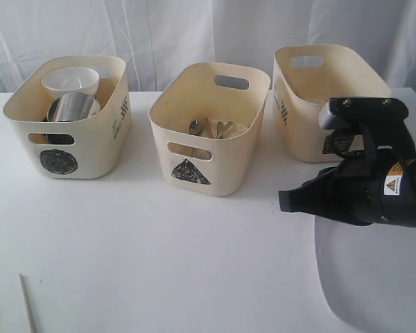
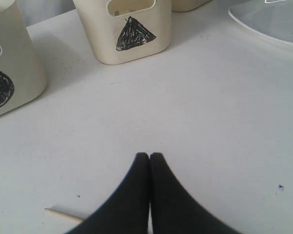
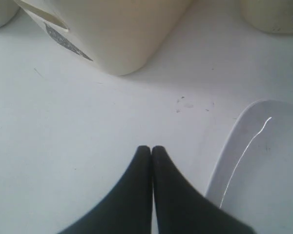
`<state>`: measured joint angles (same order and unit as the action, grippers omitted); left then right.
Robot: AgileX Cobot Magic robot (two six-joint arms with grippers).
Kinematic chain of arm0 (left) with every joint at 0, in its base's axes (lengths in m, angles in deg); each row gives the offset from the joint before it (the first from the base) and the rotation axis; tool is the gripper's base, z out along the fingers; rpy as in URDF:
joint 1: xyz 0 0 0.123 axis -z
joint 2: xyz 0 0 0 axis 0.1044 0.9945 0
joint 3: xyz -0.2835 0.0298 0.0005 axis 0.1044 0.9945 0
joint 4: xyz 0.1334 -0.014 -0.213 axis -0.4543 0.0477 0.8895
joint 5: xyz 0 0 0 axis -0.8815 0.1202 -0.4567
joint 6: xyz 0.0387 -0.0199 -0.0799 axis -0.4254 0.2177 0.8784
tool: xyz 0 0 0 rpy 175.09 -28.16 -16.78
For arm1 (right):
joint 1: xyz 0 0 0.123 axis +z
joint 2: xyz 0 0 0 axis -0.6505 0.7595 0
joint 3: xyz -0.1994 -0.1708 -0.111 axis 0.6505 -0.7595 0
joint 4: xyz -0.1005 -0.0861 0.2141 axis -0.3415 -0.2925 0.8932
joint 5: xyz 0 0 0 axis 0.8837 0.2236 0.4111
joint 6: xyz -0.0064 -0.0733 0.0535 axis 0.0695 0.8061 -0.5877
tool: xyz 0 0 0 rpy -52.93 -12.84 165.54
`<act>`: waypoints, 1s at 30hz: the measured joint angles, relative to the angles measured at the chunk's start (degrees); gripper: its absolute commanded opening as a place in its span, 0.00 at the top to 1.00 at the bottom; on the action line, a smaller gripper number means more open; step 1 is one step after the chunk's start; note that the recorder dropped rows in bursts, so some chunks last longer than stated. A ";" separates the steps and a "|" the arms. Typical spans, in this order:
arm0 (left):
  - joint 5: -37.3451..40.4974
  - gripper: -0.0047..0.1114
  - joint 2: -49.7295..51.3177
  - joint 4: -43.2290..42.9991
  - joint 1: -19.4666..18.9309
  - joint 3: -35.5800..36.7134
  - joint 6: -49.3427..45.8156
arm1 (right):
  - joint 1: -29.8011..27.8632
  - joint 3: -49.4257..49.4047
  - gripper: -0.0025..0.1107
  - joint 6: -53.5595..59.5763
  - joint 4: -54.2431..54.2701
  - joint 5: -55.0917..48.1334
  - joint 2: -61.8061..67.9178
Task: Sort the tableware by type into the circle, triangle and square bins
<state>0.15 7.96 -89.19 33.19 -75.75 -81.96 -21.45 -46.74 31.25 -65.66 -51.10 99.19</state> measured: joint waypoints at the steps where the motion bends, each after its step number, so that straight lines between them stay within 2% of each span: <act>1: 0.00 0.96 0.00 0.00 0.00 0.00 0.00 | 0.00 0.08 0.98 0.00 0.00 -0.19 0.00; 23: 0.00 0.96 0.00 -0.11 0.00 0.00 0.00 | -0.13 -5.21 0.98 0.00 0.13 -0.82 -0.50; 30: 0.00 0.96 0.00 -0.11 0.00 0.00 0.00 | -0.13 -10.67 0.98 0.00 0.13 -0.82 -8.20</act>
<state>0.15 7.96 -89.30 33.19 -75.75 -81.96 -21.58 -57.41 31.25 -65.53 -51.92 90.99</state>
